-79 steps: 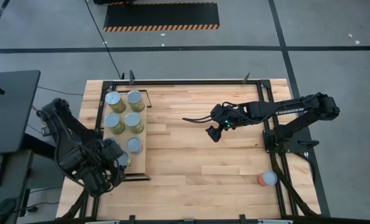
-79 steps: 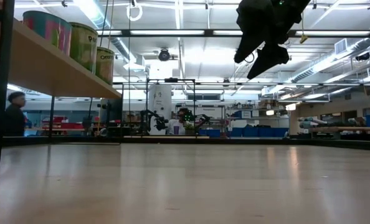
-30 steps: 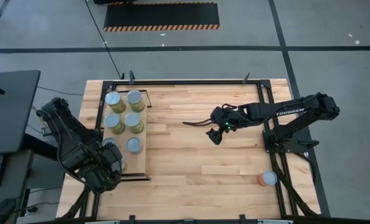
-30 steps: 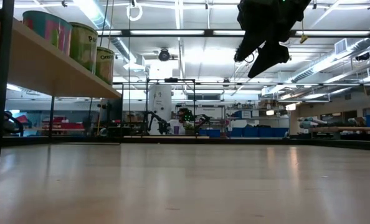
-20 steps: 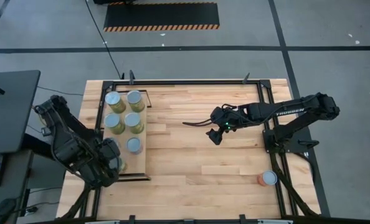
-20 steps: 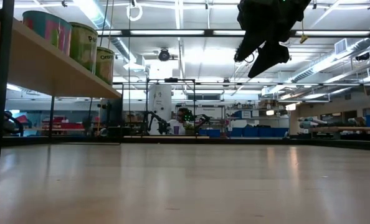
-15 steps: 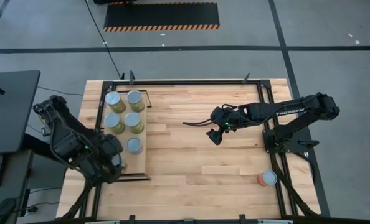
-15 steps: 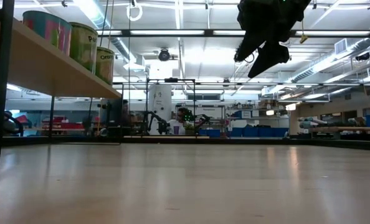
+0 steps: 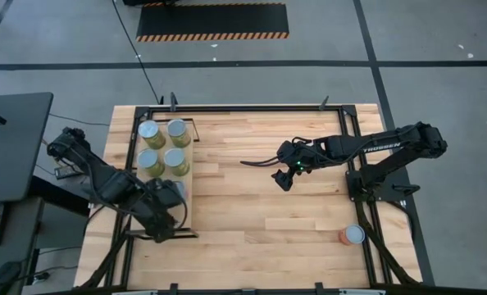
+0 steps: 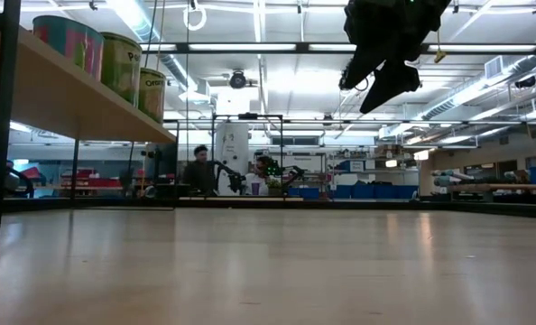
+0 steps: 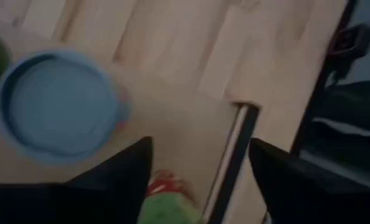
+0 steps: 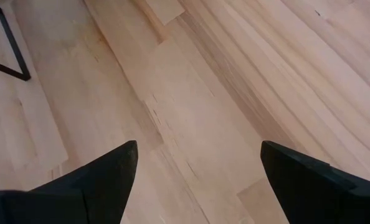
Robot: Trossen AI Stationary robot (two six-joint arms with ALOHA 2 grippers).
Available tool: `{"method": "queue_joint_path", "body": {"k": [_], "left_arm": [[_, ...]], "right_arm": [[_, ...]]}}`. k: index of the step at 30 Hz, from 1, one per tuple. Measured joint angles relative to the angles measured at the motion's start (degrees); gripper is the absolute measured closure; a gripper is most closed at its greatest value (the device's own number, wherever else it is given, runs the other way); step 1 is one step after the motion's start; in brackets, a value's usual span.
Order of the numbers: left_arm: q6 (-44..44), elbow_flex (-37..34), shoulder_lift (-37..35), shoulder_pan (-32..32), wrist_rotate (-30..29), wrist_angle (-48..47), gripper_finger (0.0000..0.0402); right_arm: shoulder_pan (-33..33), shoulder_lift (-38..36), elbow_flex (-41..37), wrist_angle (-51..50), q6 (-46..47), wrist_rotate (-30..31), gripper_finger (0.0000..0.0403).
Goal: Pick and place cans onto a shelf
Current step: Put the canned spaghetti sauce on the shelf, then put the canned mixed fruits on the shelf
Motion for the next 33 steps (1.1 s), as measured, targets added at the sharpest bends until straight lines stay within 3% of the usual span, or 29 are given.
{"method": "queue_joint_path", "body": {"k": [6,10,16,20,28,33], "left_arm": [[-1.1,-0.3,-0.1,0.0,-0.1,-8.3,0.0242],[-0.6,-0.3,-0.1,0.0,3.1,-8.9,0.0313],[-0.7,-0.3,-0.1,-0.7,6.3,-13.6,0.0382],[-1.6,-0.3,-0.5,-0.6,6.2,-15.0,0.0397],[-1.1,-0.3,-0.5,-0.5,6.0,-14.4,0.0374],[-1.1,3.7,-0.5,-0.5,3.5,-14.3,0.0381]], "right_arm": [[0.0,0.0,0.0,0.0,0.0,0.0,0.0056],[0.0,0.0,0.0,0.0,0.0,0.0,0.0056],[0.0,0.0,0.0,0.0,0.4,0.0,0.0056],[0.0,0.0,0.0,0.0,0.4,0.0,0.0056],[0.0,0.0,0.0,0.0,0.4,0.0,0.0056],[0.0,-0.3,0.5,-0.6,0.7,-2.5,0.0056]]}}
